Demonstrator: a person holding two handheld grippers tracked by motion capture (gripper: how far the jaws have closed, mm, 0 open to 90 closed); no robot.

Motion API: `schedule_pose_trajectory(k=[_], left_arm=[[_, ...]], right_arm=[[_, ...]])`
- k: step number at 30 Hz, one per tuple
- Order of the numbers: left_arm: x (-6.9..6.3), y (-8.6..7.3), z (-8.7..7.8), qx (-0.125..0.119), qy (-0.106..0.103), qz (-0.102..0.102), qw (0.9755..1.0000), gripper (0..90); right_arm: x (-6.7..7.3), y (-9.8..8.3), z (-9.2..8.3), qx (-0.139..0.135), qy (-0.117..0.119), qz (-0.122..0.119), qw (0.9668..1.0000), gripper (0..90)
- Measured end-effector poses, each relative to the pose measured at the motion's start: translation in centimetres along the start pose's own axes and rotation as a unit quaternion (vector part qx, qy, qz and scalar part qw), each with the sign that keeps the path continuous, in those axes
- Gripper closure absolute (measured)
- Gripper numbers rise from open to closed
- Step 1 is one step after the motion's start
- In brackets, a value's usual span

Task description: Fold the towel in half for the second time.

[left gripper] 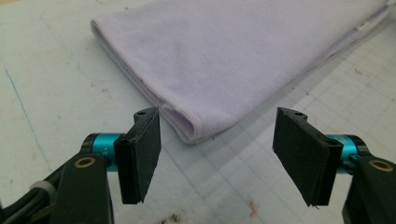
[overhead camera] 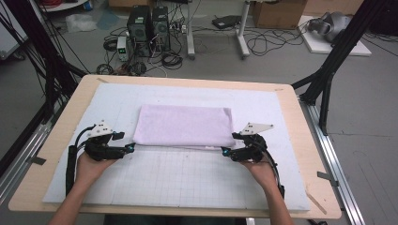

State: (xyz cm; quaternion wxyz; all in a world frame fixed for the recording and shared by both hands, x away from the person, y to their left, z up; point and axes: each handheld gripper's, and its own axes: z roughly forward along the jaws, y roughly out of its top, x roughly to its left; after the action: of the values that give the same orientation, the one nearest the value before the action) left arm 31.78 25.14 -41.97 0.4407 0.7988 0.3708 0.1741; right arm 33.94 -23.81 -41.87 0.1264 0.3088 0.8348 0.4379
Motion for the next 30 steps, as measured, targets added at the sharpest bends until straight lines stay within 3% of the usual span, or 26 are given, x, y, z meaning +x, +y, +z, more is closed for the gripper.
schedule_pose_trajectory(k=[5,10,15,30], left_arm=[[-0.6,-0.3,-0.9,-0.01,-0.002,0.003,0.9999,31.0],[-1.0,-0.6,-1.5,-0.018,0.0,0.0,0.9998,28.1],[-1.7,-1.0,-1.8,-0.006,-0.004,0.012,0.9999,27.9],[-2.4,-2.1,-3.3,-0.007,0.002,0.018,0.9998,27.4]], right_arm=[[0.7,-0.6,-0.9,-0.015,-0.018,-0.018,0.9996,17.9],[0.9,-1.3,-1.8,-0.027,-0.033,-0.001,0.9991,13.6],[1.1,-2.0,-2.5,-0.033,-0.028,0.008,0.999,11.9],[1.8,-3.8,-4.6,-0.037,-0.035,0.013,0.9986,11.5]])
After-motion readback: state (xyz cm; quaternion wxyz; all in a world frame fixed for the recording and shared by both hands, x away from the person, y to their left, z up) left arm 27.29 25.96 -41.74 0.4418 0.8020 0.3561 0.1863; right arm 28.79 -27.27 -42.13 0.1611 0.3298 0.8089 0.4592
